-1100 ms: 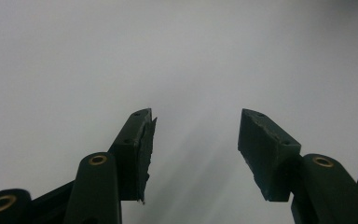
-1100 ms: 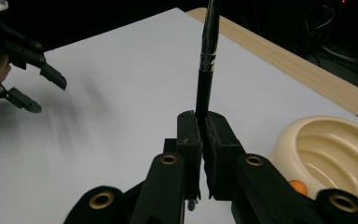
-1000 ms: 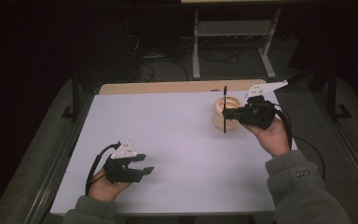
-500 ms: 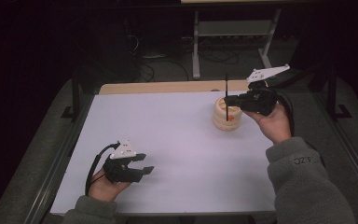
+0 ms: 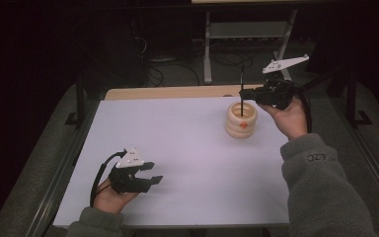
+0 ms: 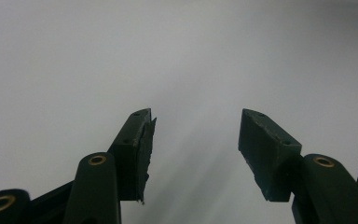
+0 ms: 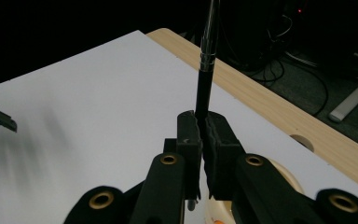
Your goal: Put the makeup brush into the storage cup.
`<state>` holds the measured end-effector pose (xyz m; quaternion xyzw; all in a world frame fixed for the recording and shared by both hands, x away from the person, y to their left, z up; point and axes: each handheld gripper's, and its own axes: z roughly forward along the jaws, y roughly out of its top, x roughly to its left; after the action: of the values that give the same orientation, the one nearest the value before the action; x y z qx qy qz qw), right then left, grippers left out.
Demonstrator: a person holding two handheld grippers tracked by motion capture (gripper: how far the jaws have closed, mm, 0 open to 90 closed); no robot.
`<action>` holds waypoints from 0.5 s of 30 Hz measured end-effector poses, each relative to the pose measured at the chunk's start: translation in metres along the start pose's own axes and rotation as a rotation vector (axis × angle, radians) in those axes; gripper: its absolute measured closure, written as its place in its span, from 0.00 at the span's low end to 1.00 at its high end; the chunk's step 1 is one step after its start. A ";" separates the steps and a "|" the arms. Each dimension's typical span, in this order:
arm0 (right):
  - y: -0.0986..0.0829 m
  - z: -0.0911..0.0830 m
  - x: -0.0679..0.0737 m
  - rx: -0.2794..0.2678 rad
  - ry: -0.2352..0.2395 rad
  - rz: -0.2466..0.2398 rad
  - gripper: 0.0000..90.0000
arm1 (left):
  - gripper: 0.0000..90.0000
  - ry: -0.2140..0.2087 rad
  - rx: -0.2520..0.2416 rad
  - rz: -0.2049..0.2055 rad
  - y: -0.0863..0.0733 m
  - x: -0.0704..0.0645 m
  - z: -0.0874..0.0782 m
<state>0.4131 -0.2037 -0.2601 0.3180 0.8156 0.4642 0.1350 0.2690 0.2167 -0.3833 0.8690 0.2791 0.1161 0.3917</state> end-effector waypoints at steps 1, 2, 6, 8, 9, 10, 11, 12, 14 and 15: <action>0.002 0.000 -0.001 0.002 -0.008 0.005 0.94 | 0.50 0.000 0.000 0.000 0.000 0.000 0.000; 0.002 0.000 -0.001 0.002 -0.008 0.005 0.94 | 0.50 0.000 -0.002 -0.002 0.000 0.000 0.000; 0.011 0.001 -0.010 0.002 -0.032 0.008 0.94 | 0.50 0.004 0.002 0.012 0.000 0.002 -0.001; 0.015 0.002 -0.012 0.002 -0.044 0.015 0.94 | 0.50 0.005 0.003 0.014 0.000 0.002 -0.001; 0.016 0.002 -0.014 0.001 -0.049 0.016 0.94 | 0.50 0.005 0.003 0.014 0.000 0.002 -0.001; 0.018 0.003 -0.014 0.003 -0.051 0.031 0.94 | 0.50 0.004 0.001 0.013 0.000 0.002 -0.001; 0.018 0.003 -0.016 0.002 -0.056 0.032 0.94 | 0.50 0.004 0.001 0.013 0.000 0.002 -0.001; 0.019 0.004 -0.017 0.003 -0.057 0.044 0.94 | 0.50 0.004 -0.002 0.012 0.000 0.002 -0.001; 0.020 0.006 -0.020 0.006 -0.065 0.049 0.94 | 0.50 0.005 -0.002 0.012 0.001 0.002 -0.001; 0.020 0.007 -0.021 0.004 -0.071 0.050 0.94 | 0.50 0.004 -0.007 0.007 0.000 0.002 -0.001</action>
<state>0.4411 -0.2050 -0.2486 0.3549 0.8030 0.4542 0.1514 0.2702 0.2179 -0.3825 0.8683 0.2766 0.1203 0.3937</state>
